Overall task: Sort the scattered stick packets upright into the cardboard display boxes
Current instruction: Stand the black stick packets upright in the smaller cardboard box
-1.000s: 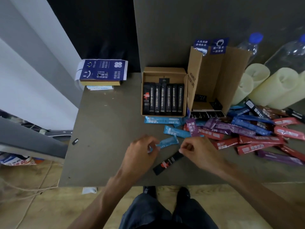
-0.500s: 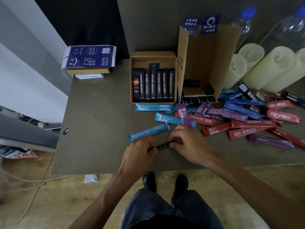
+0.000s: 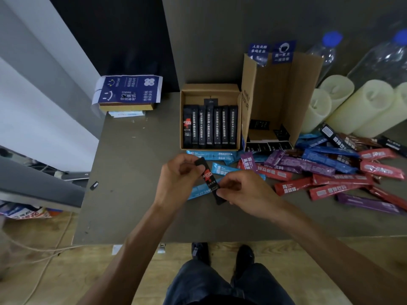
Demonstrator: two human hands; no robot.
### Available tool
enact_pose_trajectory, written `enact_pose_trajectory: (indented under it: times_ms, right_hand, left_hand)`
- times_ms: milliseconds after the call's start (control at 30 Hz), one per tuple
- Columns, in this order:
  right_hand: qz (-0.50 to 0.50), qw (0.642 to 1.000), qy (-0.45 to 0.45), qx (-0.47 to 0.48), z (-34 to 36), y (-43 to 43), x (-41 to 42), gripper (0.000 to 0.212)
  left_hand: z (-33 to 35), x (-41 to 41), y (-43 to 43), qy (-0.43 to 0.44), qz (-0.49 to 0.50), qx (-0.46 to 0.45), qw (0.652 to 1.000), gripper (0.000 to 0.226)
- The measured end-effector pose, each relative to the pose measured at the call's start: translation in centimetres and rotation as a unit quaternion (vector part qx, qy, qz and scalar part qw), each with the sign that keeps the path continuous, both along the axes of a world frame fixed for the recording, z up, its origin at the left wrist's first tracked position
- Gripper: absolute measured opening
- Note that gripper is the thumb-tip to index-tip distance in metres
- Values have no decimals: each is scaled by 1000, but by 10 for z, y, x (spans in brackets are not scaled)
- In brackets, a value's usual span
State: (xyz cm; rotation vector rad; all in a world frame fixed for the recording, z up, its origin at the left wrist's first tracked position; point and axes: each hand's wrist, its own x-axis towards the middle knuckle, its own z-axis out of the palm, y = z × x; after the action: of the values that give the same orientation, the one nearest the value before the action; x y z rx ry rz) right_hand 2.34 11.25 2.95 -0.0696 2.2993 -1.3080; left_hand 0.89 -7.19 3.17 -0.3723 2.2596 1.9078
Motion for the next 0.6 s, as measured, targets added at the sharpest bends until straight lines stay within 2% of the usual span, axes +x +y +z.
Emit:
enact_pose_trajectory:
  times_ms: [133,233,333,467,600]
  right_hand:
    - [-39,999,15,4,8,-20,-21,9]
    - [-99,995,27,-11,11,-35,-52,1]
    - [-126,991,34,4,11,-51,-88,5]
    - [-125,991,36,36,10,-69,-119,12]
    - [-126,990,11,57,10,-81,-130,12]
  left_hand:
    - [-2,-22,-12,28,50,-24,998,11]
    - [-7,-45,-22,43,88,-85,992,23]
    - [-11,-62,-28,33,66,-139,988,34]
    - [-11,-74,-27,11,9,-105,994,43]
    - [-15,-81,-30,1,0,-74,997,44]
